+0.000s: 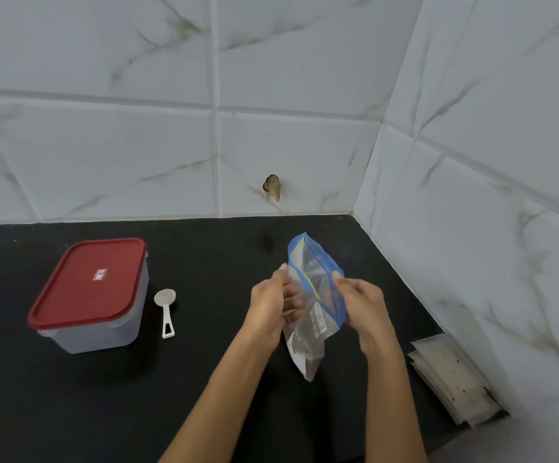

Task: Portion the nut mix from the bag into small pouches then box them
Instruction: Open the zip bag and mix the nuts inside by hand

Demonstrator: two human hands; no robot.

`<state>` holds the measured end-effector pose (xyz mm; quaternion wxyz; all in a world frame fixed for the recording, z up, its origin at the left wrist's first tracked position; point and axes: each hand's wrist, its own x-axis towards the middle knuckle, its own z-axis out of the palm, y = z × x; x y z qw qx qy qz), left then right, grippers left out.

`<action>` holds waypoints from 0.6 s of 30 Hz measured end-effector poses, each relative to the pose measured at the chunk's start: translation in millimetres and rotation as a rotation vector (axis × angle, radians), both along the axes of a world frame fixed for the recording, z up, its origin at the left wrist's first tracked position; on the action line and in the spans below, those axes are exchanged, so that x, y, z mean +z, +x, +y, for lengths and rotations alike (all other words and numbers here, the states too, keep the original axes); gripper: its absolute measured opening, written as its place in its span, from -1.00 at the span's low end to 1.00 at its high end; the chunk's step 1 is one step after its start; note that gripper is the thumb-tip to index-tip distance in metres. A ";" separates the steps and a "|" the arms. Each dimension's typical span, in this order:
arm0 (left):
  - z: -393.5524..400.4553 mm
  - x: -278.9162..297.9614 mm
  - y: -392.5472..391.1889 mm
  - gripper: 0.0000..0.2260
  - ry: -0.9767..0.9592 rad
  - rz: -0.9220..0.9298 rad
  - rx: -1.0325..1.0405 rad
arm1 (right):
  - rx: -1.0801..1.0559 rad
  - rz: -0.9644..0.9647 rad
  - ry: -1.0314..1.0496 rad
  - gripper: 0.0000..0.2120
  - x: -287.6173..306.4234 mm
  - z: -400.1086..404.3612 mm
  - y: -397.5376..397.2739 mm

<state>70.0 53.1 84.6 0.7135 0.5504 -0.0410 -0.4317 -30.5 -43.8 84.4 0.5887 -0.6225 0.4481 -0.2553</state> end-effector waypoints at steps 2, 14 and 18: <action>5.0 1.0 -4.4 -0.65 0.054 -0.174 -0.100 | 0.078 0.180 -0.124 -0.62 4.0 7.9 -6.6; 27.4 1.0 -23.5 -0.79 0.223 -0.312 -0.311 | 0.184 0.416 0.033 -0.78 18.5 33.1 -26.6; 36.0 -1.0 -22.3 -0.82 0.131 -0.117 -0.298 | 0.155 0.176 0.167 -0.85 16.9 36.6 -30.8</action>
